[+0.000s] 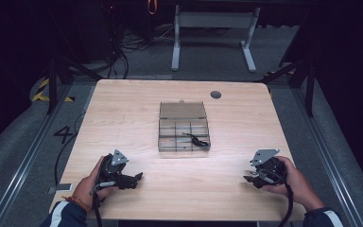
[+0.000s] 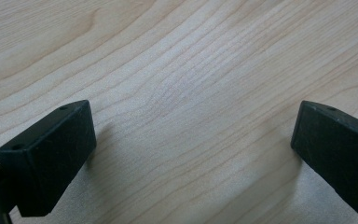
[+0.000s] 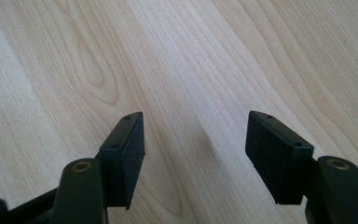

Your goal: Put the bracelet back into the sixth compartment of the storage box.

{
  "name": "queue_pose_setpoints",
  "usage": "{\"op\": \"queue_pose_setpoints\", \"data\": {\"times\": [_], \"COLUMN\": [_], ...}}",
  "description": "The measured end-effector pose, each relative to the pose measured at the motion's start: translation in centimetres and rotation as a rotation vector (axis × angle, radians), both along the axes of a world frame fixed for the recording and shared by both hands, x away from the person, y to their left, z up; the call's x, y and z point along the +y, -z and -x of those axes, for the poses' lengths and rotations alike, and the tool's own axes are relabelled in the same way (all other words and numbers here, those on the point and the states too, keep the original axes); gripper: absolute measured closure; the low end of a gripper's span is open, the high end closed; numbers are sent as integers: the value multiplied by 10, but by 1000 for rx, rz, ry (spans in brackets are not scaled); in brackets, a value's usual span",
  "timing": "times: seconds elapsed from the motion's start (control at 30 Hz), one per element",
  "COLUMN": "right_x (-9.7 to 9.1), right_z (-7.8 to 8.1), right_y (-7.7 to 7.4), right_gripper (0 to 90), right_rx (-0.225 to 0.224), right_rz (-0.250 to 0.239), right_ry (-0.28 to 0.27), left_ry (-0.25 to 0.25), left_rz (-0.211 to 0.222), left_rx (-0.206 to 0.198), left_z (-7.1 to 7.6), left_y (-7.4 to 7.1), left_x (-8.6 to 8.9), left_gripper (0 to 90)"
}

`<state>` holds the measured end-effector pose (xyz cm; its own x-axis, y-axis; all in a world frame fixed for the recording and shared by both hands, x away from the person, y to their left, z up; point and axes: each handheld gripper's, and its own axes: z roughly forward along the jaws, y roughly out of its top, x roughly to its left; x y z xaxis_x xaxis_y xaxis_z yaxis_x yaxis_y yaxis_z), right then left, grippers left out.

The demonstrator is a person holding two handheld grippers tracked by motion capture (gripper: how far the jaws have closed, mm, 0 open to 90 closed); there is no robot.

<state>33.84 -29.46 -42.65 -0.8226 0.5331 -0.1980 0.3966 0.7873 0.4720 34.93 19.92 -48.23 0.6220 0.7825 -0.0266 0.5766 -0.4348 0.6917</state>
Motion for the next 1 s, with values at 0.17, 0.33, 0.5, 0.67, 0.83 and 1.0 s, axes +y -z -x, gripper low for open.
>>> {"op": "queue_pose_setpoints", "data": {"times": [0.17, 0.33, 0.5, 0.67, 0.83, 1.0], "right_x": [-8, -17, -29, -47, -64, -72], "right_z": [6, 13, 20, 29, 35, 39], "right_y": [6, 13, 19, 25, 34, 43], "right_gripper": [369, 358, 340, 315, 239, 217], "right_rx": [-6, -12, -18, -30, -50, -86], "right_rz": [-24, -55, -103, -182, -287, -364], "right_ry": [17, 39, 69, 111, 173, 209], "left_ry": [1, 1, 1, 1, 1, 1], "left_rz": [0, 0, 0, -1, 0, 1], "left_rx": [2, 2, 2, 0, 2, 2], "left_z": [0, 0, 0, 0, 0, 0], "left_y": [0, 0, 0, 0, 0, 0], "left_x": [0, 0, 0, 0, 0, 0], "left_gripper": [3, 3, 3, 3, 3, 3]}}
